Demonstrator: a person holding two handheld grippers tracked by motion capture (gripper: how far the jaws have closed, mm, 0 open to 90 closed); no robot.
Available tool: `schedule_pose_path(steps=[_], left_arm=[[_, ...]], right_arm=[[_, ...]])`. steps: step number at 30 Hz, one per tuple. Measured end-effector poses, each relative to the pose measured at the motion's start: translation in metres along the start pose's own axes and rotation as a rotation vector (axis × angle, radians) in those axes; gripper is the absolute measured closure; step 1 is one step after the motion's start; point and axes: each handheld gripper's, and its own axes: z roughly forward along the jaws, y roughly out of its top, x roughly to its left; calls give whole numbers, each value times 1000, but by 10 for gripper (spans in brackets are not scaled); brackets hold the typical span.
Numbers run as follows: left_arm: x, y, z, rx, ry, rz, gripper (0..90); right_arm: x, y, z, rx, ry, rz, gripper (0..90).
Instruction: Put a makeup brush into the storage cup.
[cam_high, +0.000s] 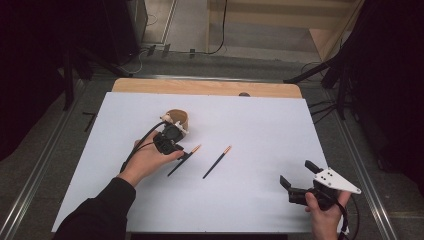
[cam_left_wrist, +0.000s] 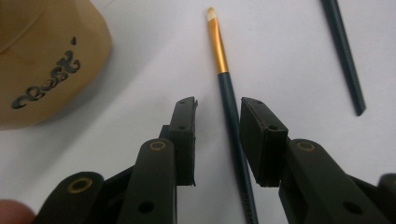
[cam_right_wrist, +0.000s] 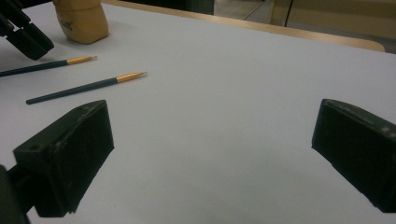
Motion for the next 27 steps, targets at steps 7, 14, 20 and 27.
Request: schedule_pose_path(steps=[7,14,20,27], left_arm=[[-2,1,4,39,1,14,711],[-3,2,7,50,1,20,710],[-4,3,9,57,-4,21,711],[-9,9,13,69,3,33,715]], right_arm=[[0,0,1,-1,2,1,0],[0,0,1,4,4,5,0],[0,0,1,0,3,1,0],[0,0,1,2,4,6,0]])
